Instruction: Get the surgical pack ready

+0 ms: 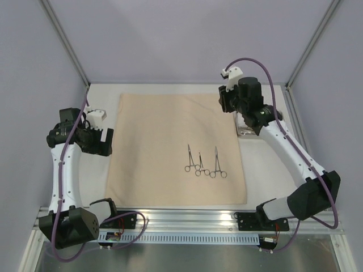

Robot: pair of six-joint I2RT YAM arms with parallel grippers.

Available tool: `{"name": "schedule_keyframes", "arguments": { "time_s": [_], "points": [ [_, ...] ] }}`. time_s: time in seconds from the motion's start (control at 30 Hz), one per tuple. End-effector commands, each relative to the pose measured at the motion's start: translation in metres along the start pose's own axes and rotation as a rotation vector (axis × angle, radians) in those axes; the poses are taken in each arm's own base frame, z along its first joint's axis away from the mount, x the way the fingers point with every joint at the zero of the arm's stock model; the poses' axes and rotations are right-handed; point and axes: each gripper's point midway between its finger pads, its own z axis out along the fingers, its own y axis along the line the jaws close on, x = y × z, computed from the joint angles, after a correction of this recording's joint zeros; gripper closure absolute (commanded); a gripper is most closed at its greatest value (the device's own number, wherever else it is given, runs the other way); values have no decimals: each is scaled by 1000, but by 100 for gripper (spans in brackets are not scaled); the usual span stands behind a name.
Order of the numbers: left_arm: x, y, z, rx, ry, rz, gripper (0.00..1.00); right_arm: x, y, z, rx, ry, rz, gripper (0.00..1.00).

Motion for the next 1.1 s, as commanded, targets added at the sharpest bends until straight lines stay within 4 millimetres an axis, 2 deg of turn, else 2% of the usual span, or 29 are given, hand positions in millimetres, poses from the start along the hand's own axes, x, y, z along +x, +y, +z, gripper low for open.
{"name": "schedule_keyframes", "arguments": {
  "time_s": [0.0, 0.03, 0.1, 0.13, 0.23, 0.37, 0.43, 0.47, 0.53, 0.57, 0.67, 0.8, 1.07],
  "points": [
    [8, -1, 0, -8, -3, 20, 3, 58, 52, 3, -26, 190, 268, 68],
    [9, -2, 0, -6, -7, 21, 3, 76, 78, 4, -55, 238, 239, 68],
    [10, -5, 0, 10, -4, 18, 3, 94, 100, 5, -65, 284, 227, 67],
    [10, -7, -3, 12, -11, 20, 3, 109, 118, 7, -84, 323, 205, 67],
    [8, -16, -10, 47, -46, 36, 3, 130, 146, 10, -111, 384, 180, 67],
    [-1, -32, -21, 114, -111, 45, 3, 159, 167, 23, -124, 484, 152, 68],
    [-4, -39, -24, 149, -129, 41, 3, 165, 181, 26, -173, 511, 173, 69],
    [-4, -42, -24, 164, -129, 38, 3, 175, 184, 30, -171, 540, 170, 69],
    [-1, -46, -22, 182, -130, 35, 3, 181, 191, 33, -179, 562, 164, 69],
    [0, -46, -20, 184, -131, 32, 3, 192, 194, 35, -175, 596, 155, 70],
    [-1, -44, -17, 176, -131, 24, 3, 208, 201, 39, -175, 645, 135, 72],
    [0, -45, -15, 187, -125, 20, 3, 222, 208, 42, -178, 684, 114, 76],
    [1, -42, -12, 176, -117, 18, 3, 242, 203, 43, -135, 733, 90, 83]
  ]
}}
